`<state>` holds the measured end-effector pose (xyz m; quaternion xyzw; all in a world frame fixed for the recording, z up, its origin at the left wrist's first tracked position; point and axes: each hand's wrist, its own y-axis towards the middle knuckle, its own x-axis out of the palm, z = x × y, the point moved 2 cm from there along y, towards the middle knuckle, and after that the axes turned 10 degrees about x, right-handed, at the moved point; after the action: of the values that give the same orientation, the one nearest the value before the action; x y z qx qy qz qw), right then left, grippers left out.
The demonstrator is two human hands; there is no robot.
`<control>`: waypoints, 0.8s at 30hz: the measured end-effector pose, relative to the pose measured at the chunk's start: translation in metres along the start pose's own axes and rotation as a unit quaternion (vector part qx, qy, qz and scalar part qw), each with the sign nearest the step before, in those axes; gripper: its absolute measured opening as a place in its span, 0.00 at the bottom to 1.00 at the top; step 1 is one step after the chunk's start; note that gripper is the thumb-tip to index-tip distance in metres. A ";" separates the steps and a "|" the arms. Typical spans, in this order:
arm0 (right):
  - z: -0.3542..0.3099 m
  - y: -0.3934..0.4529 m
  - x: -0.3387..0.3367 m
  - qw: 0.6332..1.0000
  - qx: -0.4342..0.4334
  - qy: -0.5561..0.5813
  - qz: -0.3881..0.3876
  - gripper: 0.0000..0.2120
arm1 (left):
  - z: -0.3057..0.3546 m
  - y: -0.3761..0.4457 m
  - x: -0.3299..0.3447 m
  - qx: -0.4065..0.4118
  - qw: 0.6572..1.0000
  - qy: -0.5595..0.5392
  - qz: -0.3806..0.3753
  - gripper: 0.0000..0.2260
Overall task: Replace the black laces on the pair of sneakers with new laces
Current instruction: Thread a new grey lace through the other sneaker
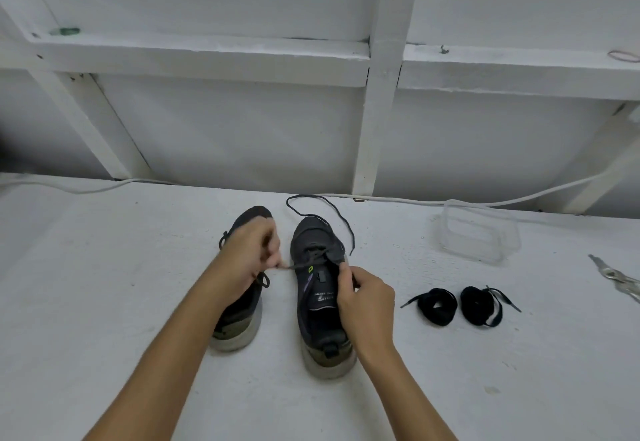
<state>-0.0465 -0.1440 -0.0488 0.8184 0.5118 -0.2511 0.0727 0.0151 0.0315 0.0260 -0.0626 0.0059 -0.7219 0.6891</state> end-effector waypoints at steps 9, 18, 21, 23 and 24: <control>-0.004 0.000 -0.001 0.998 0.008 -0.062 0.022 0.24 | 0.002 -0.006 0.023 0.032 0.916 0.341 -0.208 0.08; -0.007 0.000 -0.003 0.996 0.029 -0.081 0.029 0.25 | 0.050 0.002 -0.012 0.060 0.991 -0.066 -0.104 0.11; -0.007 0.000 -0.002 0.996 0.032 -0.083 0.029 0.24 | 0.044 -0.003 -0.005 0.019 0.981 -0.153 -0.117 0.11; -0.007 -0.001 -0.002 0.996 0.034 -0.080 0.031 0.24 | 0.048 -0.006 -0.004 0.009 0.967 -0.236 -0.100 0.11; -0.006 -0.001 -0.002 0.996 0.034 -0.079 0.032 0.24 | 0.053 -0.007 -0.005 0.011 0.954 -0.286 -0.092 0.11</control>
<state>-0.0455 -0.1430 -0.0424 0.8139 0.4689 -0.3301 0.0933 0.0140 0.0414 0.0791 -0.2590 -0.2049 -0.7342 0.5932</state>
